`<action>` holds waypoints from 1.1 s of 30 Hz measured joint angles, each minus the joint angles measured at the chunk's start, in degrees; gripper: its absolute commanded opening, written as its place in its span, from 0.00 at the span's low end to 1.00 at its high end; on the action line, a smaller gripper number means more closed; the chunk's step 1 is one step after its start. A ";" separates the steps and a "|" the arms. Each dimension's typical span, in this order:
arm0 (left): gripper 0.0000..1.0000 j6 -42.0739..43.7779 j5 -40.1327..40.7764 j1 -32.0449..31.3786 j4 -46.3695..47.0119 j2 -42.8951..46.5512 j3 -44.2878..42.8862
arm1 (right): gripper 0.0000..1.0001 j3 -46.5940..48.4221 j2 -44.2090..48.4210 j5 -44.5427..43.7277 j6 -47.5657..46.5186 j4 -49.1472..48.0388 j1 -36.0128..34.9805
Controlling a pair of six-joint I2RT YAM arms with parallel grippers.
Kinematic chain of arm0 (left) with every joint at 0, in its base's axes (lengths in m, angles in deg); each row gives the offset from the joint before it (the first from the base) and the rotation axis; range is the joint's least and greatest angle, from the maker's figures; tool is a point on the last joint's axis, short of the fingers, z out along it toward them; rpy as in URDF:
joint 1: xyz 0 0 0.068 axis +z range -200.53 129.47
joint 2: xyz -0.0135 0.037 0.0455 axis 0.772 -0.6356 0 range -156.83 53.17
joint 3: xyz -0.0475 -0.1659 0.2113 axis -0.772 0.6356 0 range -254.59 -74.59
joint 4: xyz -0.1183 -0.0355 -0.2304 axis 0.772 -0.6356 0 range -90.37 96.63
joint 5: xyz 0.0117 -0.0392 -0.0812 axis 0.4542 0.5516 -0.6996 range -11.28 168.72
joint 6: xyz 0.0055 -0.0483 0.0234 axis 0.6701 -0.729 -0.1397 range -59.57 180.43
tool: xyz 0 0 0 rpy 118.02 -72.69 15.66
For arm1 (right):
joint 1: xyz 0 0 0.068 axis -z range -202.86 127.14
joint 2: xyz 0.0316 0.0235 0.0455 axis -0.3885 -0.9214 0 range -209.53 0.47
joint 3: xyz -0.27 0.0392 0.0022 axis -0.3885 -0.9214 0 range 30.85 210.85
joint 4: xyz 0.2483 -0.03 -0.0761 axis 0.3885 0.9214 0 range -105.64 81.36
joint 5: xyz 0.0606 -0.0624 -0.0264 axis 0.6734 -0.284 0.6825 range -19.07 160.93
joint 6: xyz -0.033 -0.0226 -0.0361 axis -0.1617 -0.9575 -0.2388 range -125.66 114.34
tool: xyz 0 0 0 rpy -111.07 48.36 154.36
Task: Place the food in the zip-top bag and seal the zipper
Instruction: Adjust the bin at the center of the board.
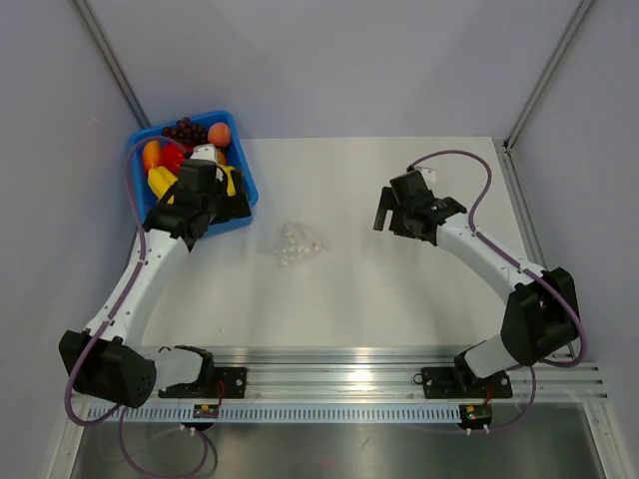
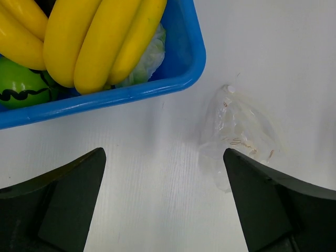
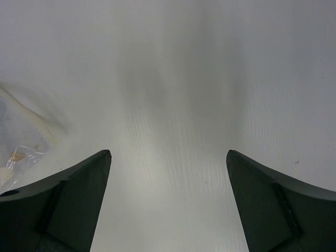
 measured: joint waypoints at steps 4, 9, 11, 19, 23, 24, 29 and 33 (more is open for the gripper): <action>0.99 0.44 1.22 -1.60 -2.80 -3.17 -3.19 | 0.99 -0.85 0.72 0.33 -0.20 -1.88 0.00; 0.99 0.39 3.87 -4.59 -5.44 -8.96 -9.62 | 1.00 -2.16 1.68 0.44 -0.22 -2.80 0.00; 0.99 0.35 4.44 -5.49 -6.12 -10.99 -11.96 | 1.00 -2.38 1.68 0.46 -0.22 -2.84 0.00; 0.86 0.07 8.59 -7.28 -10.03 -26.67 -29.16 | 0.99 -2.95 1.81 0.42 -0.24 -2.82 0.00; 0.74 0.09 11.39 -7.13 -11.87 -36.89 -38.73 | 1.00 -3.10 2.43 0.37 -0.44 -2.82 0.00; 0.73 -0.02 11.93 -6.95 -12.41 -38.97 -40.65 | 0.99 -3.10 2.49 0.37 -0.50 -2.82 0.00; 0.75 -0.70 12.24 -4.35 -13.46 -46.45 -47.58 | 1.00 -3.10 2.49 0.35 -0.83 -2.75 0.00; 0.75 -1.11 12.28 -1.92 -13.66 -50.42 -52.52 | 0.99 -3.10 2.49 0.37 -1.01 -2.73 0.00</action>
